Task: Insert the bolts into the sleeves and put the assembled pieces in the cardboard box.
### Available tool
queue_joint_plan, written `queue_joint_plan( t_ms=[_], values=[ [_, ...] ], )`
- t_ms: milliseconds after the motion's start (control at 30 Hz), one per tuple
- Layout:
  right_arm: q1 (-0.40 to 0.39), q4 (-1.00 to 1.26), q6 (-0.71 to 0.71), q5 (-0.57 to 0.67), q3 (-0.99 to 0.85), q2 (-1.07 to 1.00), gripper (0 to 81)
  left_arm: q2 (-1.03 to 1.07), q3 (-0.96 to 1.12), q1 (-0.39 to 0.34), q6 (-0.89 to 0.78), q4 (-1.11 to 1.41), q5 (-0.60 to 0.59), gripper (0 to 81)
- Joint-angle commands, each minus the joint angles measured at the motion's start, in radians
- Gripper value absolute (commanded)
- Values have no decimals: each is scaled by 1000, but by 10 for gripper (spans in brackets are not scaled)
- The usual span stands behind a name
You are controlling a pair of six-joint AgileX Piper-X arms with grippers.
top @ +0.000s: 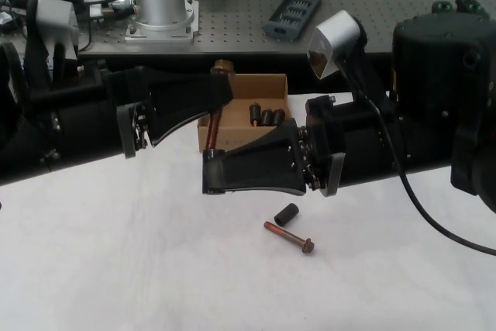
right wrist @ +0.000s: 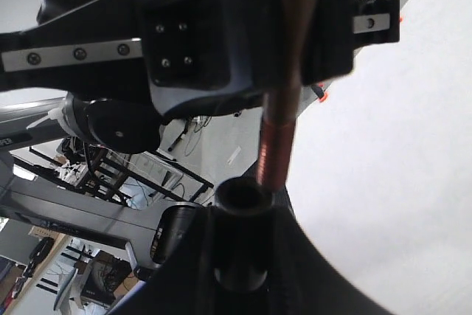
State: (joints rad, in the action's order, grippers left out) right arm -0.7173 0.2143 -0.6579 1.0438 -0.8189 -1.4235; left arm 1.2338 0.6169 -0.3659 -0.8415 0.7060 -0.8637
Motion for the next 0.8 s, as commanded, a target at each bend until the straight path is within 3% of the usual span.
queue_joint_plan(
  t_ms=[0,767],
  values=[
    [9,40,-1,-21,-12,2,29,-14,5,-2,-19,10,-15,7],
    [12,40,7,-46,-12,2,29,-14,5,-2,-41,37,-16,7]
  ],
)
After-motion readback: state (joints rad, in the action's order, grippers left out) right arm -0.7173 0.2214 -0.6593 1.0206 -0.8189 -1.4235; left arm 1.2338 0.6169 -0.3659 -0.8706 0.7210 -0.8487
